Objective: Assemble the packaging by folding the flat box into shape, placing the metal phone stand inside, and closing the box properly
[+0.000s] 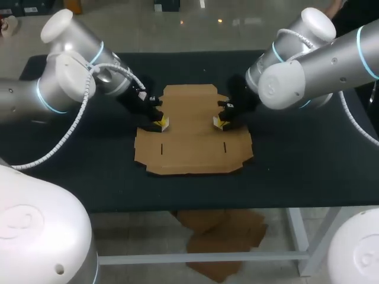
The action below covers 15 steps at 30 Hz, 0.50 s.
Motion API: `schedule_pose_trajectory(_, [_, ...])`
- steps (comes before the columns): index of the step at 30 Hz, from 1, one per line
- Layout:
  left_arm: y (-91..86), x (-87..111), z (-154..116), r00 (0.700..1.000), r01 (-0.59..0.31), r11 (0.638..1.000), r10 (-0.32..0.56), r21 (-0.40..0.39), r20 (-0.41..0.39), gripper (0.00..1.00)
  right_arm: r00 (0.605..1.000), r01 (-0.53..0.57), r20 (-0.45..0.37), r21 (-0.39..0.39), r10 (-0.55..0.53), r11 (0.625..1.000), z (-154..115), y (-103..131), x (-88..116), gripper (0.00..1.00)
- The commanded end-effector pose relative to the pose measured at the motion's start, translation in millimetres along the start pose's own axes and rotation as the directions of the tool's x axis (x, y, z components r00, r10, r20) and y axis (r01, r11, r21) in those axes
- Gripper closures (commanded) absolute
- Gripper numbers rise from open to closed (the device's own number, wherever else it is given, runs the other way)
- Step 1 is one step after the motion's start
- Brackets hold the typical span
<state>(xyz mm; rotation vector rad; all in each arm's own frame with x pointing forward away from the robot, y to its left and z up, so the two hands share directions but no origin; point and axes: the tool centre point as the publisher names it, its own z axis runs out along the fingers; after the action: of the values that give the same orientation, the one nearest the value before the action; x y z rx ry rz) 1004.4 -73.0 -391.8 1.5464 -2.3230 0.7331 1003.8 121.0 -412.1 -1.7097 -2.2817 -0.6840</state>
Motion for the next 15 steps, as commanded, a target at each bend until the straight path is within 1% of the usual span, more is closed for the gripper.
schedule_pose_trajectory(1, [-3.4, 7.3, 6.9, 0.999, 0.014, 1.000, -0.013, -0.005, 0.053, 1.00, 0.999, -0.004, 0.032, 0.011, 0.004, 1.000, 6.6, 3.6, 2.8, 1.00])
schedule_pose_trajectory(4, [-5.6, 6.7, 10.9, 0.995, 0.030, 1.000, -0.029, -0.003, 0.092, 1.00, 0.999, -0.009, 0.045, 0.021, 0.008, 1.000, 9.9, 4.1, 1.9, 1.00])
schedule_pose_trajectory(6, [-6.6, 5.9, 13.5, 0.995, 0.032, 0.999, -0.032, -0.007, 0.097, 1.00, 0.998, -0.012, 0.064, 0.030, 0.010, 0.999, 12.2, 4.3, 1.5, 1.00])
schedule_pose_trajectory(8, [-7.0, 4.7, 16.3, 0.991, 0.046, 0.999, -0.044, -0.008, 0.124, 1.00, 0.998, -0.014, 0.069, 0.035, 0.011, 0.999, 14.4, 4.5, 1.4, 1.00])
schedule_pose_trajectory(10, [-6.7, 3.8, 18.0, 0.991, 0.050, 0.999, -0.048, -0.011, 0.127, 1.00, 0.996, -0.018, 0.093, 0.045, 0.014, 0.999, 16.9, 4.3, 1.5, 1.00])
schedule_pose_trajectory(11, [-6.4, 3.2, 18.9, 0.988, 0.058, 0.998, -0.057, -0.008, 0.145, 1.00, 0.995, -0.019, 0.099, 0.049, 0.014, 0.999, 17.8, 4.2, 1.5, 1.00])
schedule_pose_trajectory(12, [-6.2, 2.8, 19.6, 0.988, 0.060, 0.998, -0.058, -0.008, 0.146, 1.00, 0.993, -0.022, 0.114, 0.054, 0.016, 0.998, 19.4, 3.9, 1.5, 1.00])
schedule_pose_trajectory(15, [-4.7, 1.8, 20.5, 0.985, 0.071, 0.997, -0.069, -0.007, 0.159, 1.00, 0.992, -0.024, 0.123, 0.062, 0.016, 0.998, 22.8, 2.8, 1.7, 1.00])
